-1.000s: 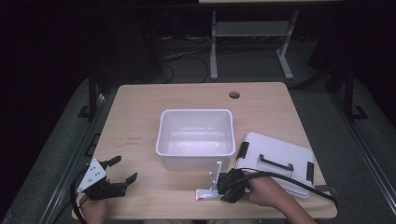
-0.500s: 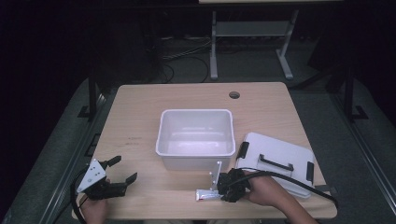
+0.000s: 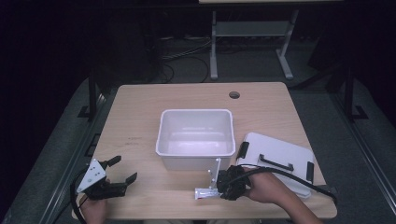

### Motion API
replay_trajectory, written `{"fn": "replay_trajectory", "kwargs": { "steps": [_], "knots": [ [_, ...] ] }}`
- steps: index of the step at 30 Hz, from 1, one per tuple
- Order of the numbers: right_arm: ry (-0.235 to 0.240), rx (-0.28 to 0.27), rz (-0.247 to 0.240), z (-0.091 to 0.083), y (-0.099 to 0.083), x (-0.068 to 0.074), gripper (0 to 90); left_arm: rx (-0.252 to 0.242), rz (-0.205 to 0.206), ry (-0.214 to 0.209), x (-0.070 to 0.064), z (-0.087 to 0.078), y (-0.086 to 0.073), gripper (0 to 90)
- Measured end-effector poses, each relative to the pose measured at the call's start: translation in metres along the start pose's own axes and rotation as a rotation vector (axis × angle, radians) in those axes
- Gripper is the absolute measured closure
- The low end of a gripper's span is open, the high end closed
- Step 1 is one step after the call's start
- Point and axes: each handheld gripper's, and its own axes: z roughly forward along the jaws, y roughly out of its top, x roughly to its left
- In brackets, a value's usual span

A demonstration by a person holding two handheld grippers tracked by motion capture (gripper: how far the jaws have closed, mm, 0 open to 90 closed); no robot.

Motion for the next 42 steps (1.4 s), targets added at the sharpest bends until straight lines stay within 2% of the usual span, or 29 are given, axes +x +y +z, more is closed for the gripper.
{"fn": "replay_trajectory", "kwargs": {
  "steps": [5, 8, 11, 13, 22, 42],
  "knots": [
    [0.011, -0.010, -0.014, -0.012, 0.005, 0.001, 68.4, -0.001, 0.001, 0.001, 0.000, 0.001, 0.000, 13.5],
    [-0.002, 0.005, -0.025, -0.019, 0.008, 0.002, 68.4, 0.000, -0.001, -0.001, 0.000, 0.001, 0.000, 13.5],
    [0.005, -0.017, -0.031, -0.026, 0.010, 0.002, 68.4, -0.001, 0.002, 0.000, 0.000, 0.001, 0.000, 13.5],
    [-0.006, 0.001, -0.037, -0.031, 0.012, 0.003, 68.4, -0.002, -0.002, -0.001, 0.000, 0.001, 0.000, 13.5],
    [-0.015, 0.004, -0.055, -0.048, 0.019, 0.003, 68.5, -0.001, -0.003, -0.001, 0.000, 0.001, 0.000, 13.5],
    [-0.032, 0.006, -0.080, -0.078, 0.036, 0.001, 68.4, -0.003, -0.004, -0.001, 0.000, 0.000, 0.000, 13.5]
  ]
}}
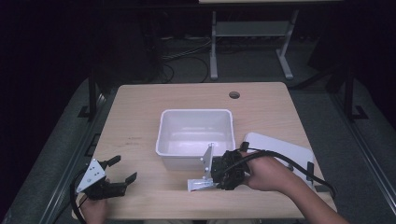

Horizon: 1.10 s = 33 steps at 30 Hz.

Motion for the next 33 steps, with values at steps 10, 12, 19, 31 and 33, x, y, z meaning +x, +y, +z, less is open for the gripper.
{"fn": "replay_trajectory", "kwargs": {
  "steps": [10, 12, 19, 31, 33],
  "knots": [
    [-0.017, -0.017, -0.002, -0.020, 0.007, -0.004, 68.5, -0.005, -0.005, 0.002, 0.000, 0.000, 0.000, 13.5],
    [-0.018, -0.026, -0.004, -0.025, 0.009, -0.005, 68.5, -0.004, -0.002, 0.003, 0.000, 0.000, 0.000, 13.5],
    [-0.035, -0.034, -0.005, -0.038, 0.014, -0.010, 68.5, -0.005, -0.004, 0.004, 0.000, -0.001, 0.000, 13.5],
    [-0.052, -0.035, 0.019, -0.049, 0.017, -0.023, 68.5, -0.005, -0.004, 0.004, 0.001, -0.001, 0.000, 13.6],
    [-0.053, -0.037, 0.024, -0.052, 0.017, -0.026, 68.5, -0.005, -0.005, 0.004, 0.000, -0.001, 0.000, 13.5]
  ]
}}
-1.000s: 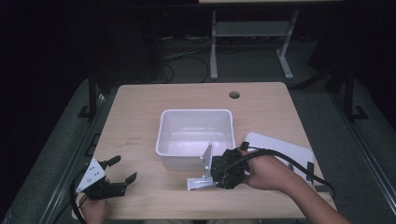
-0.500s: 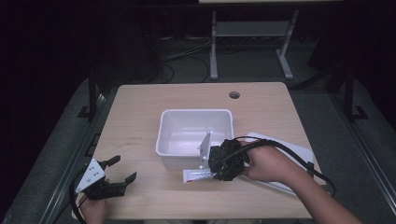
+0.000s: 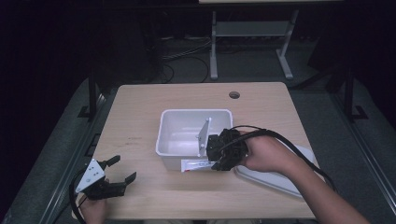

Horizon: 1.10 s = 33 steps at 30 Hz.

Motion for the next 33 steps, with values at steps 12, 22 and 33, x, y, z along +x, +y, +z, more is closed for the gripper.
{"fn": "replay_trajectory", "kwargs": {
  "steps": [12, 22, 33],
  "knots": [
    [-0.015, 0.000, 0.022, -0.009, 0.005, -0.018, 68.5, -0.001, 0.004, 0.001, 0.001, 0.000, 0.000, 13.5],
    [-0.016, 0.013, 0.040, -0.004, 0.008, -0.032, 68.5, -0.002, 0.001, 0.001, 0.001, -0.001, 0.000, 13.5],
    [-0.012, 0.028, 0.059, 0.003, 0.006, -0.045, 68.5, -0.004, 0.003, 0.001, 0.001, -0.001, 0.000, 13.5]
  ]
}}
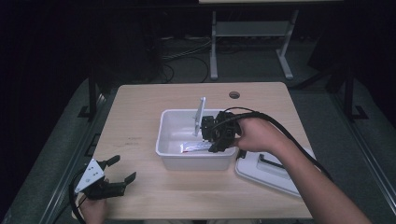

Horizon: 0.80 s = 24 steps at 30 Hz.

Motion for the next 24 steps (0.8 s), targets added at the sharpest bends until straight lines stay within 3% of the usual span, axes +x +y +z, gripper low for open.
{"fn": "replay_trajectory", "kwargs": {
  "steps": [24],
  "knots": [
    [0.018, 0.030, 0.030, 0.018, -0.003, -0.018, 68.5, -0.005, -0.001, -0.001, 0.000, 0.000, 0.000, 13.5]
  ]
}}
